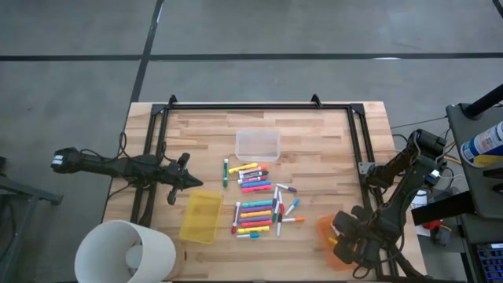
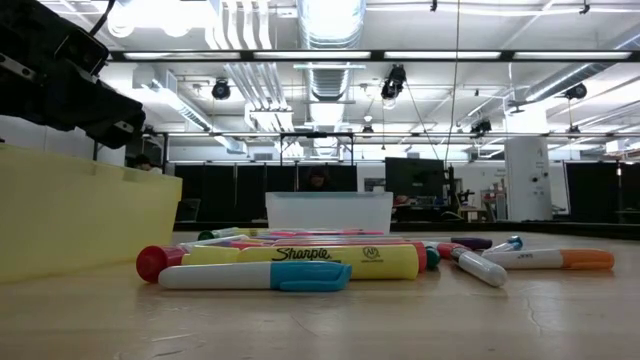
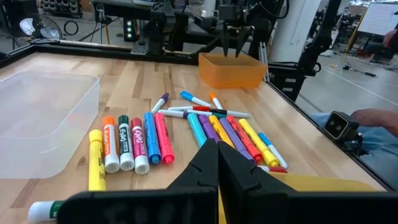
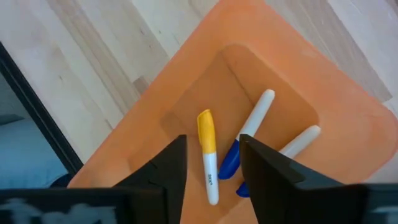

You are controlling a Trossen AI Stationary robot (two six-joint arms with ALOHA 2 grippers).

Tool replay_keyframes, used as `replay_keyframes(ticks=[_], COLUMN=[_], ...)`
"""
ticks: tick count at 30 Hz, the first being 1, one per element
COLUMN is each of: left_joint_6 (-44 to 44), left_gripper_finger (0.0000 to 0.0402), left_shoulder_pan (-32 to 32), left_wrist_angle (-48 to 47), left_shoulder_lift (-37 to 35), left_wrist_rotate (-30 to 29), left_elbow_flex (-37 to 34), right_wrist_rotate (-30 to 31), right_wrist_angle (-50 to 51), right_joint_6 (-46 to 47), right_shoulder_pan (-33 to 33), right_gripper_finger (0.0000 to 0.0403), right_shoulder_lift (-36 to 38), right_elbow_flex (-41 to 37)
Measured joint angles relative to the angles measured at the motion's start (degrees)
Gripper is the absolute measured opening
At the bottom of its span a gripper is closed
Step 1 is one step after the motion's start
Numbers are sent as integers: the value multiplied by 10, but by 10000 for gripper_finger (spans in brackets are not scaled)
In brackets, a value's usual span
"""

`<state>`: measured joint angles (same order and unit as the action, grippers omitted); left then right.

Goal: Pick & Place Markers
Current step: Put the small orange highlighter pen into the orange bin

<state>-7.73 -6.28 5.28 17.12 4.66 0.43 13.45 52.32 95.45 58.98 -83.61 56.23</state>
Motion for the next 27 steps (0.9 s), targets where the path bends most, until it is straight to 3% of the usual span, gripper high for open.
replay_keyframes(ticks=[11,27], left_joint_6=[0,0], left_gripper_finger=[0,0], left_shoulder_pan=[0,0], left_wrist_angle=[0,0], left_shoulder_lift=[0,0], left_wrist_rotate=[0,0], left_elbow_flex=[0,0], right_wrist_rotate=[0,2], right_wrist_angle=[0,-10], right_joint_6=[-44,-306], right_shoulder_pan=[-24,-149], right_gripper_finger=[129,123], right_shoulder_lift=[11,12], right_elbow_flex=[4,45])
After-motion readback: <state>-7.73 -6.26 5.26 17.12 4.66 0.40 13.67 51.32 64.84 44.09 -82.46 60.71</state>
